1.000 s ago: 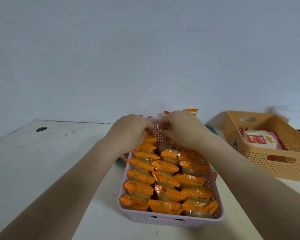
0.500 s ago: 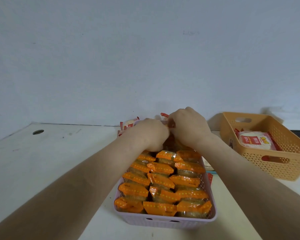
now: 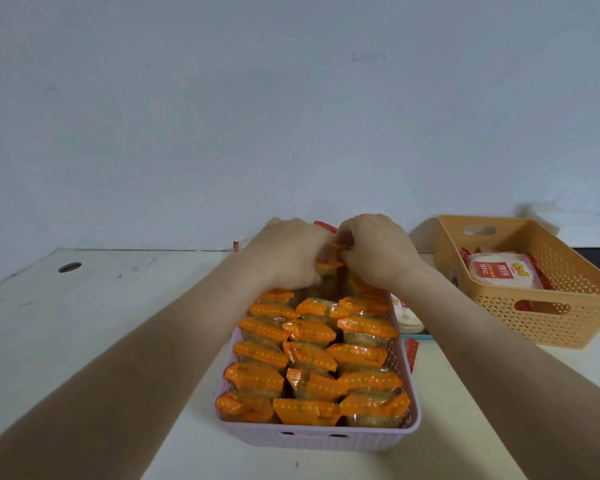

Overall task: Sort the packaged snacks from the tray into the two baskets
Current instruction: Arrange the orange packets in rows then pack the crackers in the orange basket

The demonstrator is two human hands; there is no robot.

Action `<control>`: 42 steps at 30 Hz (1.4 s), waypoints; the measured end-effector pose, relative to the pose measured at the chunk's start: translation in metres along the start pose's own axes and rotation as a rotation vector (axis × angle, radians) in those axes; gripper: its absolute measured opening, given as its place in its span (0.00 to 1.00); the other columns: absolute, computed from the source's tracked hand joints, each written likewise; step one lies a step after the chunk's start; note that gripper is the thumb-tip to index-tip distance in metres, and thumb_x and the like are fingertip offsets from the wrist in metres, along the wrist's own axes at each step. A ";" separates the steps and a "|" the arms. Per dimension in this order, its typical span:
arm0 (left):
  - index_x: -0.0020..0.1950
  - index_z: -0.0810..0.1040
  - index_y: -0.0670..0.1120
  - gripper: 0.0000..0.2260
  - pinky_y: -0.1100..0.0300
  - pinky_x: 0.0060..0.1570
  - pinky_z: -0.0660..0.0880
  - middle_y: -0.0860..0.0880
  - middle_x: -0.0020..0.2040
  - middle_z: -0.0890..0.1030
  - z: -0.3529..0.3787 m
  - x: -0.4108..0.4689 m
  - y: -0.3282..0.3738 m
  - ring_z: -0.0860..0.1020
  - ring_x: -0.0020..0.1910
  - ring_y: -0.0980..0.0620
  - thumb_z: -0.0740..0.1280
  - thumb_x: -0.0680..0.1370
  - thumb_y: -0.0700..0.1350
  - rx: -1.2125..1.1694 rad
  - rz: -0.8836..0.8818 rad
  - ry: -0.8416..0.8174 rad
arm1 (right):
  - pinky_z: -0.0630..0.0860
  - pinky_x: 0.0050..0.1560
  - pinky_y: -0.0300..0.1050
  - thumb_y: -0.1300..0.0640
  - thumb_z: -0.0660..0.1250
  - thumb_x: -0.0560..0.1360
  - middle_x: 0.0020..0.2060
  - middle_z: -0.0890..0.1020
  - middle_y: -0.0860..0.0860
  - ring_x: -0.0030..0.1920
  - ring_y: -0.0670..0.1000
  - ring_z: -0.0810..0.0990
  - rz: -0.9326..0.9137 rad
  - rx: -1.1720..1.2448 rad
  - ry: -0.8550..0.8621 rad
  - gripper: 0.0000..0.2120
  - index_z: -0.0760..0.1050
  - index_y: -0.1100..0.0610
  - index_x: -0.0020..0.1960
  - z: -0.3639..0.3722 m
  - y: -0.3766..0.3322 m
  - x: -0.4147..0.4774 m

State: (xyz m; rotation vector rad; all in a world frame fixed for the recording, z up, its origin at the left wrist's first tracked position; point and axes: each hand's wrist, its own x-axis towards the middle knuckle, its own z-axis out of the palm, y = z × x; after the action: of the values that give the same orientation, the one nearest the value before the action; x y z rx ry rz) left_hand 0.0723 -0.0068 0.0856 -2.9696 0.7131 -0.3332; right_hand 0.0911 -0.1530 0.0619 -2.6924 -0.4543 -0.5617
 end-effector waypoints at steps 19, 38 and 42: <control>0.45 0.84 0.55 0.07 0.59 0.51 0.72 0.58 0.45 0.80 0.004 -0.044 -0.009 0.74 0.47 0.59 0.68 0.75 0.55 -0.249 -0.053 0.214 | 0.78 0.54 0.49 0.48 0.65 0.77 0.53 0.79 0.49 0.52 0.49 0.78 -0.269 -0.009 -0.443 0.10 0.77 0.50 0.56 -0.021 -0.014 -0.003; 0.51 0.74 0.55 0.08 0.66 0.41 0.66 0.53 0.49 0.78 0.023 -0.036 -0.007 0.76 0.52 0.52 0.61 0.81 0.41 -0.102 0.076 0.200 | 0.80 0.46 0.51 0.45 0.65 0.76 0.38 0.83 0.50 0.40 0.50 0.80 -0.199 -0.163 -0.370 0.13 0.82 0.53 0.45 -0.040 0.005 -0.017; 0.54 0.78 0.51 0.09 0.54 0.57 0.71 0.53 0.53 0.78 0.028 -0.032 -0.016 0.73 0.57 0.52 0.58 0.82 0.46 -0.096 0.123 0.107 | 0.80 0.45 0.51 0.48 0.62 0.78 0.44 0.83 0.49 0.45 0.51 0.80 -0.089 -0.103 -0.093 0.11 0.81 0.51 0.52 -0.039 0.006 -0.013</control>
State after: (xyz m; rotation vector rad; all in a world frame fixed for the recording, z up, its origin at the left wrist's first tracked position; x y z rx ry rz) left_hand 0.0576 0.0228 0.0538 -2.9973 0.9445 -0.4639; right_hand 0.0695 -0.1766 0.0886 -2.8169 -0.5879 -0.4990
